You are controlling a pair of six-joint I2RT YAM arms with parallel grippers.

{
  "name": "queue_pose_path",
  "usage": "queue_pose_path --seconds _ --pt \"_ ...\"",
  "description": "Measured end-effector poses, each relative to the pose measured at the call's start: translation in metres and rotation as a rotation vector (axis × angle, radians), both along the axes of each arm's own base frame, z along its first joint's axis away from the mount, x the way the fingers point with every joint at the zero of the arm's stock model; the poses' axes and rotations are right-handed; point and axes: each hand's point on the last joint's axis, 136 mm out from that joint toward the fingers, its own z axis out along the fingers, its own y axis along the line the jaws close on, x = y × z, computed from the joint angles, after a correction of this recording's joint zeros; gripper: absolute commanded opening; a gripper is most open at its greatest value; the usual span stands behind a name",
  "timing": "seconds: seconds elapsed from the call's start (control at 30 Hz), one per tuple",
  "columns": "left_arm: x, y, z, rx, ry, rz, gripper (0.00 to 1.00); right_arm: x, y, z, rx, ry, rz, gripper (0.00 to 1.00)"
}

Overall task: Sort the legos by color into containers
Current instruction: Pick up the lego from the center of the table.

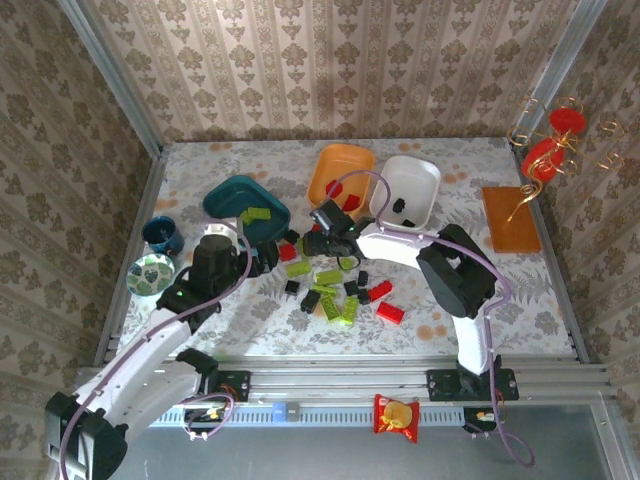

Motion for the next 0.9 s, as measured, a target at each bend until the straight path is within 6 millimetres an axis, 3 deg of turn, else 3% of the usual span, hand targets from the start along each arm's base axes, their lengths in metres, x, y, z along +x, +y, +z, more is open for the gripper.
queue_pose_path --seconds 0.53,0.77,0.9 --pt "-0.002 0.001 -0.009 0.005 0.020 0.004 1.00 0.006 -0.002 -0.013 -0.056 0.024 -0.021 0.61" --pt "-0.003 0.002 -0.011 0.006 0.023 0.004 1.00 0.006 -0.007 -0.018 -0.075 0.032 -0.023 0.42" --pt "-0.002 0.001 -0.014 0.011 0.031 0.004 1.00 0.001 -0.017 -0.017 -0.063 0.023 -0.027 0.36"
